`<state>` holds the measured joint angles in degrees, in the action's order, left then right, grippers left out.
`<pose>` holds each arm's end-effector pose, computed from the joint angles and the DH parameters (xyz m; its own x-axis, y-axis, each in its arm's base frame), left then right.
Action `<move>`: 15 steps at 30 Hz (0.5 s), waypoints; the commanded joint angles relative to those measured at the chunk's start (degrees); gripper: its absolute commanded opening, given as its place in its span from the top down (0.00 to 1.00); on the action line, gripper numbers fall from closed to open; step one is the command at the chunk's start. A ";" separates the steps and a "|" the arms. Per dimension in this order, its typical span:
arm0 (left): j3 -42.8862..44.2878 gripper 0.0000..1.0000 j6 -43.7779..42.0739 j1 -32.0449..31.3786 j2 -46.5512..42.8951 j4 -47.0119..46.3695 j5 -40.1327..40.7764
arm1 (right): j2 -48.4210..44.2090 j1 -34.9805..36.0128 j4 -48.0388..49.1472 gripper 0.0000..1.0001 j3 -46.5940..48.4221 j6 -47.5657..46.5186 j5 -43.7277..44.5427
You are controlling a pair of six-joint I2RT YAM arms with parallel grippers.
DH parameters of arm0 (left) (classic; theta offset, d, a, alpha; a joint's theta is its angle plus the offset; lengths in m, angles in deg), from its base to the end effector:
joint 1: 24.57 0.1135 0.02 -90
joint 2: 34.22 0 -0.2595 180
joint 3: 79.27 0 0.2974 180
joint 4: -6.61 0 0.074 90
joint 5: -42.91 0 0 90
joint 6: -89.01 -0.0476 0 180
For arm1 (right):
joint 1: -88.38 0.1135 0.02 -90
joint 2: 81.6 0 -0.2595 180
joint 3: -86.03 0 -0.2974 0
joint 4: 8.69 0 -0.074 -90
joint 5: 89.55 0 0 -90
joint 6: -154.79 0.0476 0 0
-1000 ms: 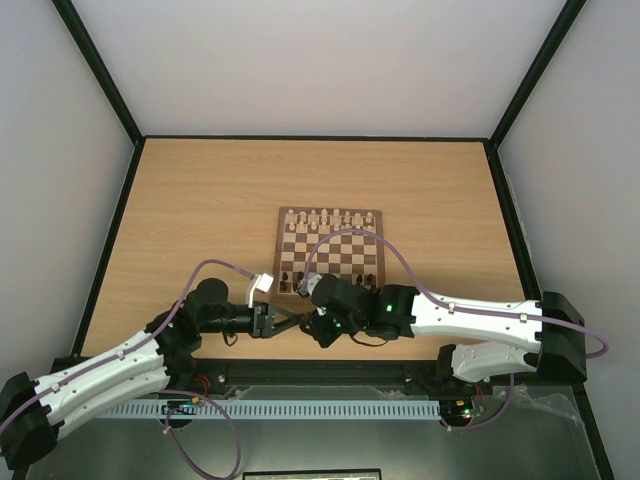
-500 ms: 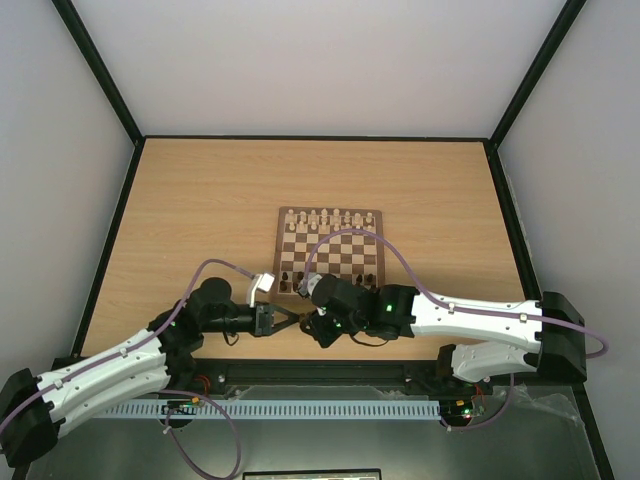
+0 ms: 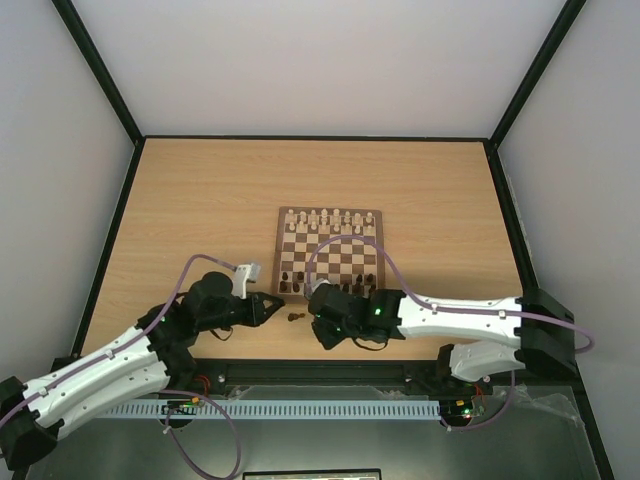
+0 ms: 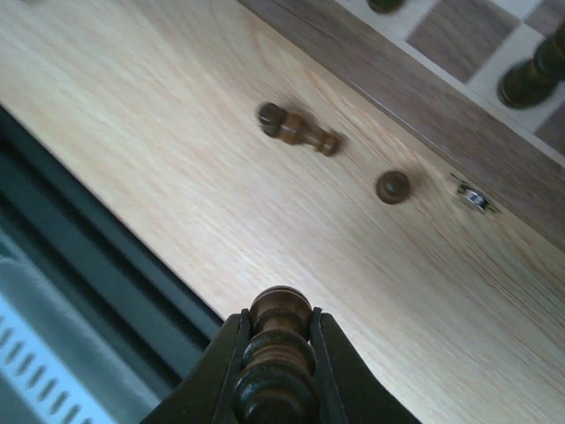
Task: Set up the chess pieces on the board
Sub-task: Pick up the chess piece at the center of the board, then place the chess piece at the center of the board.
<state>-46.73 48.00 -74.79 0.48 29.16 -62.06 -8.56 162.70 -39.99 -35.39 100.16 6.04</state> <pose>0.1267 -0.1714 0.1999 -0.8490 -0.1195 -0.5146 0.3839 0.5297 -0.7564 0.0901 0.3039 0.2005 -0.7019 -0.3689 -0.6093 -0.6543 0.6720 0.3469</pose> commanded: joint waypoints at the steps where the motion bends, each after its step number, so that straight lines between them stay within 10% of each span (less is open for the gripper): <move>1: 1.38 0.98 -1.66 -0.16 1.34 9.79 9.30 | 3.65 0.12 -4.46 0.92 -1.46 2.83 5.26; 15: 2.39 0.96 6.37 -9.14 14.64 14.89 26.23 | 13.28 0.12 -3.43 0.90 -1.87 3.94 8.87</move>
<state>-46.14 50.69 -81.28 11.78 40.33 -43.35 3.20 162.70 -41.60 -36.27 103.38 13.03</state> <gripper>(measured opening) 0.116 0.131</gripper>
